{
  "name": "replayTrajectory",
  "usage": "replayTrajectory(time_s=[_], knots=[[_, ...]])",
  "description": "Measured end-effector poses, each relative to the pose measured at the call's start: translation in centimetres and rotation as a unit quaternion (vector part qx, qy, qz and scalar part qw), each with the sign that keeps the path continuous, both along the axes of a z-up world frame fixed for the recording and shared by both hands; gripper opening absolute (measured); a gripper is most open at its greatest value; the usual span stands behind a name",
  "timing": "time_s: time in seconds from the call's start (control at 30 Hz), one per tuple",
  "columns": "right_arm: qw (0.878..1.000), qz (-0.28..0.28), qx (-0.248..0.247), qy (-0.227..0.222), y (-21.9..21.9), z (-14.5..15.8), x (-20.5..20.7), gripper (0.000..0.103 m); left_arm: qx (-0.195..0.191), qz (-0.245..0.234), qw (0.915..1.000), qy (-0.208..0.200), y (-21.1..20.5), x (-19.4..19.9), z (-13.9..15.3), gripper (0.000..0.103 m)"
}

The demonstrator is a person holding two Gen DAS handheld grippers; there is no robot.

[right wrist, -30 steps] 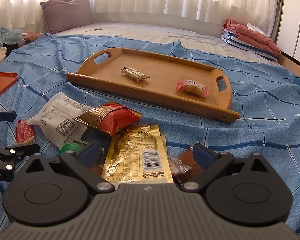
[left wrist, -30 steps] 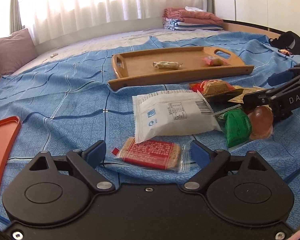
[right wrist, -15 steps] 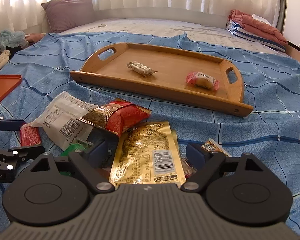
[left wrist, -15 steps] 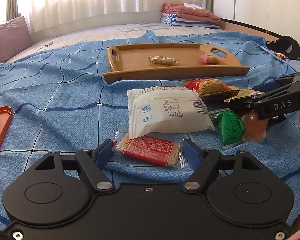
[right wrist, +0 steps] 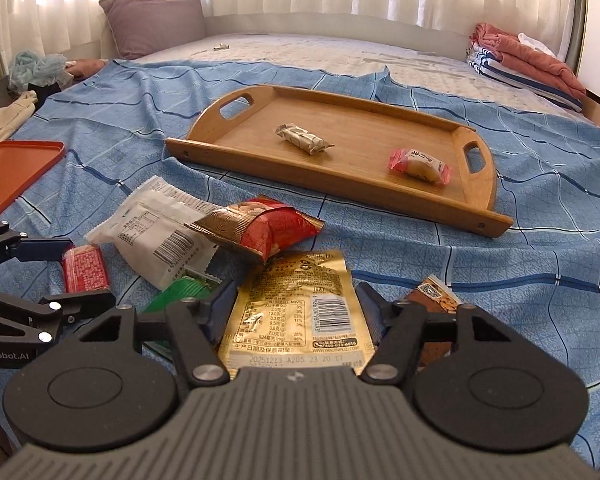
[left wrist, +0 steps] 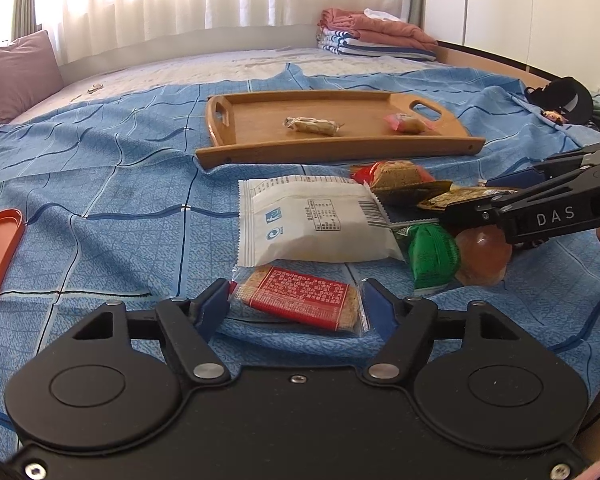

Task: Organize snacks
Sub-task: 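Reach the left gripper to the red biscuit pack while the right reaches the gold packet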

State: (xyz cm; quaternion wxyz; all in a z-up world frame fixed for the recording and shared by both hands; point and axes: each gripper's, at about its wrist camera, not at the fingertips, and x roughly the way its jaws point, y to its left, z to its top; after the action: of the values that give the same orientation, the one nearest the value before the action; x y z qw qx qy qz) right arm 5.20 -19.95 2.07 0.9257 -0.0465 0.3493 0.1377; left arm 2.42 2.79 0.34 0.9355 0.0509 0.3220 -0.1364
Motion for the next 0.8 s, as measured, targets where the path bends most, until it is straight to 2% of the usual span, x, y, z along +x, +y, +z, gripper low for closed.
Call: replayTrajectory(time_s=[0.4,0.6,0.8], knots=[[1.0,-0.012,0.007,-0.028,-0.3,1.3,-3.5,0.067,-0.016,0.009,0.9998,-0.008,0.1,-0.4,1.2,0.07],[0.999,-0.011,-0.014,-0.041,-0.1,1.1,-5.3,0.067,-0.014,0.009,0.9998,-0.012,0.0,-0.8,1.4,0.07],[0.999,-0.019,-0.009,-0.035,-0.5,0.7,-6.4,0.067,-0.014,0.009,0.9997,-0.018,-0.1,-1.1,1.9,0.07]])
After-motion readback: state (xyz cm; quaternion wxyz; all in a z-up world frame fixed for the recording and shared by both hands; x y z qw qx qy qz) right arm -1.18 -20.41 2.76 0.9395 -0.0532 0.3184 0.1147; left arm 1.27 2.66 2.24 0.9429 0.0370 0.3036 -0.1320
